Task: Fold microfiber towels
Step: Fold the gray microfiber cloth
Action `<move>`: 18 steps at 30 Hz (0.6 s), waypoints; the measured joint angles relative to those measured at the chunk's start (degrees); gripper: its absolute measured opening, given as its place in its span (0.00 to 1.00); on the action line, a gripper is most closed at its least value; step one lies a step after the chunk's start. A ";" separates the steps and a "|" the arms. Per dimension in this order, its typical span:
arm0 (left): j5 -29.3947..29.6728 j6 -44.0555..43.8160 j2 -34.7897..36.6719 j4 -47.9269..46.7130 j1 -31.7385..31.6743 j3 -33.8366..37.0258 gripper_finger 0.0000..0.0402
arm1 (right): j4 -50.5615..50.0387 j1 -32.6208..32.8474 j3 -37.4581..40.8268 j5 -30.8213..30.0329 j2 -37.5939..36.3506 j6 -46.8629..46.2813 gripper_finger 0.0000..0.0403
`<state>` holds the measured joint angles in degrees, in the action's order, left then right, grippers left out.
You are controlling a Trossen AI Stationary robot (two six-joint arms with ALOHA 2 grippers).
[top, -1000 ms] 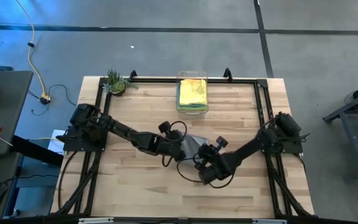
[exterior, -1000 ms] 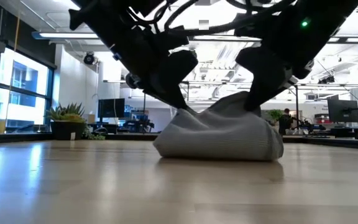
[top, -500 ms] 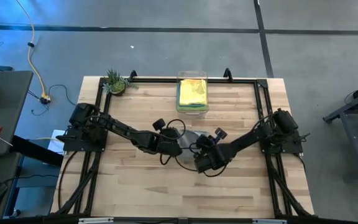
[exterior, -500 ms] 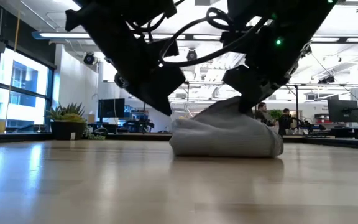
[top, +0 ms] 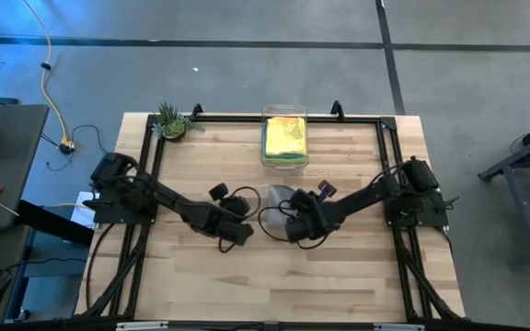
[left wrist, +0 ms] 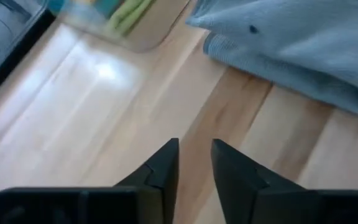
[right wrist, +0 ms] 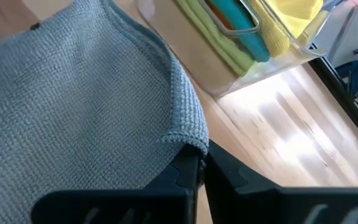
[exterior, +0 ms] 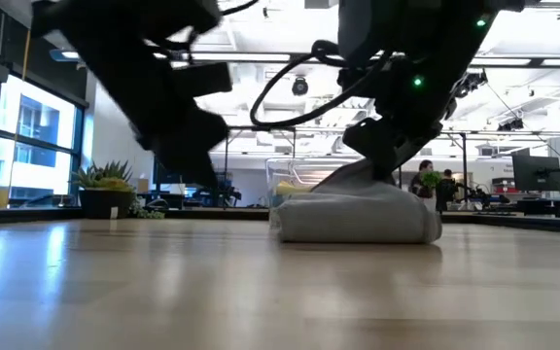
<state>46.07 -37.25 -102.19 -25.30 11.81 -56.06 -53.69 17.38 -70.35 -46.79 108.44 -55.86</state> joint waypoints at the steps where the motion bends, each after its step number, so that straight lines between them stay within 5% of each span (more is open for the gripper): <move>1: -0.18 -0.87 0.98 0.80 0.48 1.34 0.19 | 0.03 -0.42 0.02 0.18 0.00 0.38 0.02; 8: -2.78 -3.11 7.70 10.56 4.21 10.97 0.06 | 0.24 -3.40 0.04 1.43 0.00 1.87 0.07; 18: -4.84 -3.08 10.91 28.02 7.82 20.88 0.00 | -4.55 -4.00 -0.67 1.41 -2.43 1.88 0.42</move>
<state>41.22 -40.33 -91.28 2.72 19.64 -35.18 -58.24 13.37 -71.02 -45.38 106.02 -53.97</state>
